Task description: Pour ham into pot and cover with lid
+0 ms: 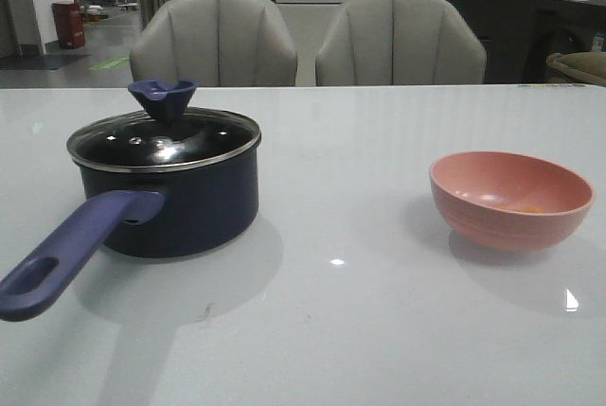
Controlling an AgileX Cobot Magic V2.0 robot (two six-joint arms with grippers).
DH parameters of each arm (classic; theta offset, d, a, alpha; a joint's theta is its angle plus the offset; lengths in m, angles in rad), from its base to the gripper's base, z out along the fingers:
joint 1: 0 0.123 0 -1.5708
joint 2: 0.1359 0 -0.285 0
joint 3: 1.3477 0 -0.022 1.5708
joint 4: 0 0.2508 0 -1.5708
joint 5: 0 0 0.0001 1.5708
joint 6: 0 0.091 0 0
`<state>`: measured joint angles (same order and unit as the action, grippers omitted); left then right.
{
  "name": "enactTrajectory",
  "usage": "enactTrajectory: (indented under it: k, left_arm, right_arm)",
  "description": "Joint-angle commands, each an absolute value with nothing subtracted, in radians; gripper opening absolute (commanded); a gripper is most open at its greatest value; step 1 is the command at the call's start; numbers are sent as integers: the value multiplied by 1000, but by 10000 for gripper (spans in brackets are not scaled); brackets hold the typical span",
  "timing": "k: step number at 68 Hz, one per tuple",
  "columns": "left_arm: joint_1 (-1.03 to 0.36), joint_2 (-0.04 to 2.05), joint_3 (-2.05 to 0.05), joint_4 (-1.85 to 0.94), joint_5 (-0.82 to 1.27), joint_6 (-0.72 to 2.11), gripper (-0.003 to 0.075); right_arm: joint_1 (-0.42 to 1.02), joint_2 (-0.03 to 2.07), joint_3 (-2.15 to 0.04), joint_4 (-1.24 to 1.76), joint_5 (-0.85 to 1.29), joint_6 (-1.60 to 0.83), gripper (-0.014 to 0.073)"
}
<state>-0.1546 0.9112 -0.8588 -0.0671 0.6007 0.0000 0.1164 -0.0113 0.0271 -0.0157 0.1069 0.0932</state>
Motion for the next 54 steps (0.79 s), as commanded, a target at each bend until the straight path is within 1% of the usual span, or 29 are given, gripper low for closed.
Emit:
enactTrajectory:
  k: [1, 13, 23, 33, 44, 54]
  left_arm:
    - [-190, 1015, -966, -86, 553, 0, 659]
    - [-321, 1224, -1116, -86, 557, 0, 659]
    - [-397, 1389, -1247, -84, 598, -33, 659]
    - [-436, 1526, -1376, -30, 674, -106, 659]
    - [-470, 1664, -1526, 150, 797, -293, 659]
    - [-476, 1758, -1633, 151, 897, -334, 659]
  right_arm:
    - [118, -30, 22, -15, 21, 92, 149]
    - [118, -30, 22, -15, 21, 92, 149]
    - [118, -30, 22, -15, 21, 92, 149]
    - [118, -30, 22, -15, 21, 92, 149]
    - [118, -30, 22, -15, 21, 92, 149]
    - [118, -30, 22, -15, 21, 92, 149]
